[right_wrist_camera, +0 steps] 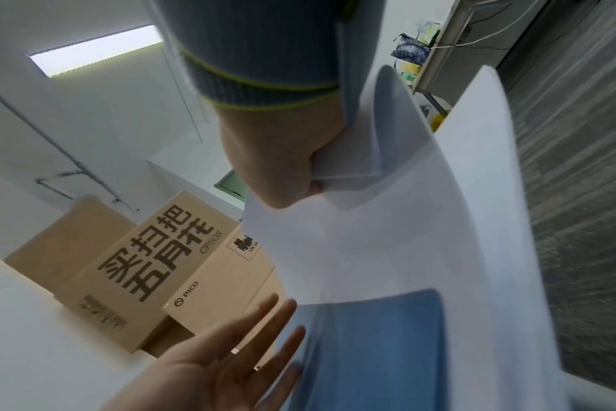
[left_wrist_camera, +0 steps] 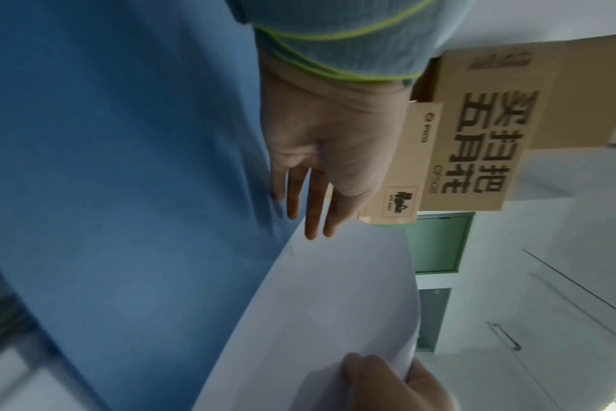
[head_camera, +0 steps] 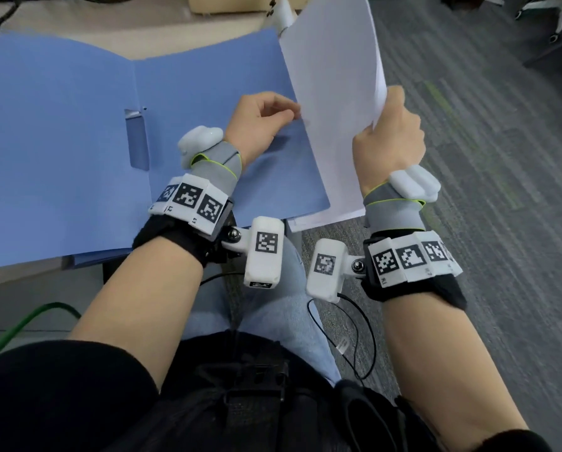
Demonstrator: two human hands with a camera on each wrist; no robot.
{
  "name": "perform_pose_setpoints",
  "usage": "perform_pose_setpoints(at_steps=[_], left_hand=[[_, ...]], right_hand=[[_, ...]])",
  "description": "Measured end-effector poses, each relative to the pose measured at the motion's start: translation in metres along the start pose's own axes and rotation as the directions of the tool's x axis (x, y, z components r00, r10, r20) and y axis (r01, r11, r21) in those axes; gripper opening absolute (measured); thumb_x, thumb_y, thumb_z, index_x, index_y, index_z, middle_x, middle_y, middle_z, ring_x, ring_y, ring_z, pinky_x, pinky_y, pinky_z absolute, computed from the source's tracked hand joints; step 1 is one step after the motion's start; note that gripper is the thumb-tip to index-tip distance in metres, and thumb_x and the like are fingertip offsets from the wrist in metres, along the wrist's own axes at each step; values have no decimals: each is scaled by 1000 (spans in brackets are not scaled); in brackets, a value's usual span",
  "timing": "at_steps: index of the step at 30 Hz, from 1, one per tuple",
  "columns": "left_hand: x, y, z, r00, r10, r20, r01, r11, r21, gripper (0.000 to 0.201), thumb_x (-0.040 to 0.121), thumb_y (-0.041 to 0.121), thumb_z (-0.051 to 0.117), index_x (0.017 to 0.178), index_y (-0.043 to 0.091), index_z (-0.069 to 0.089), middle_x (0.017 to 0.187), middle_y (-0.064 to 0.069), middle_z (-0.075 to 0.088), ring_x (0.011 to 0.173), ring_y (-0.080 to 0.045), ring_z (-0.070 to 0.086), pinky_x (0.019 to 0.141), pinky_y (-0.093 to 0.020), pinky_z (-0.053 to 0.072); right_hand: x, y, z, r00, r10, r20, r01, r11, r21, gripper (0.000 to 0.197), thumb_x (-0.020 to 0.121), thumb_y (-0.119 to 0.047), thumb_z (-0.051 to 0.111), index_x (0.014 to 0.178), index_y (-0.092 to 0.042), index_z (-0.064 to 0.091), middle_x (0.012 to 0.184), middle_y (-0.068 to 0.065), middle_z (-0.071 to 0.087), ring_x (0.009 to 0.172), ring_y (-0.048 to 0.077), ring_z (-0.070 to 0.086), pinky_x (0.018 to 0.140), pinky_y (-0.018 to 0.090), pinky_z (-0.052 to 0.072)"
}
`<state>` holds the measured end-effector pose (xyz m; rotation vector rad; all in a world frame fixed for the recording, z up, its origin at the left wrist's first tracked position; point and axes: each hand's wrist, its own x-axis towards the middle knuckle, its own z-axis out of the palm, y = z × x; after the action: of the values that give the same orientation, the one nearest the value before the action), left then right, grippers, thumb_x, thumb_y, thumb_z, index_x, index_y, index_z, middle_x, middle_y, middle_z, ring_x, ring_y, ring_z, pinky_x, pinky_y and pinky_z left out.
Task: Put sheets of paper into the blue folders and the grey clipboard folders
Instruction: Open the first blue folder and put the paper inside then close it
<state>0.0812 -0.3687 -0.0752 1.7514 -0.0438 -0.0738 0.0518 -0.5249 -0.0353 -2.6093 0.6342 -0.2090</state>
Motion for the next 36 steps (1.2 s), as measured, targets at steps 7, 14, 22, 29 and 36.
perform_pose_setpoints(at_steps=[7,14,22,29,36], left_hand=[[-13,-6,-25,992,-126,5,122,972,199,23,91,10,55,111,6,64,102,-3,61,94,-12,54,69,-8,41],[-23,0,-44,992,-94,-87,96,995,14,19,97,39,43,97,23,53,101,5,59,94,-15,55,84,-24,45],[-38,25,-88,921,165,-353,-255,940,-227,24,87,9,47,110,15,51,105,-2,64,96,-11,62,91,-28,52],[-56,11,-94,949,83,-305,-166,952,-259,25,84,8,50,106,18,56,96,9,64,90,-4,60,90,-20,47],[-51,9,-105,968,-29,-250,-1,993,-120,27,74,16,54,100,23,51,95,9,59,94,-11,58,87,-21,46]], right_hand=[[-29,-17,-29,955,-164,-246,181,982,50,48,81,-1,36,127,-14,42,115,4,59,98,34,54,70,34,29],[-41,-41,-31,855,-173,-489,364,872,327,53,77,-3,37,126,-13,54,96,7,66,80,30,52,67,27,30],[-38,-60,4,874,-244,-420,485,394,781,19,78,6,53,86,-11,52,69,-16,50,60,-6,46,62,11,39],[-28,-48,38,960,-264,87,4,324,946,14,62,-6,72,66,-19,67,63,-6,65,68,18,58,68,33,51],[-26,-54,44,968,-245,49,43,355,934,17,64,-12,76,60,-17,61,65,-1,58,67,13,50,63,30,45]])
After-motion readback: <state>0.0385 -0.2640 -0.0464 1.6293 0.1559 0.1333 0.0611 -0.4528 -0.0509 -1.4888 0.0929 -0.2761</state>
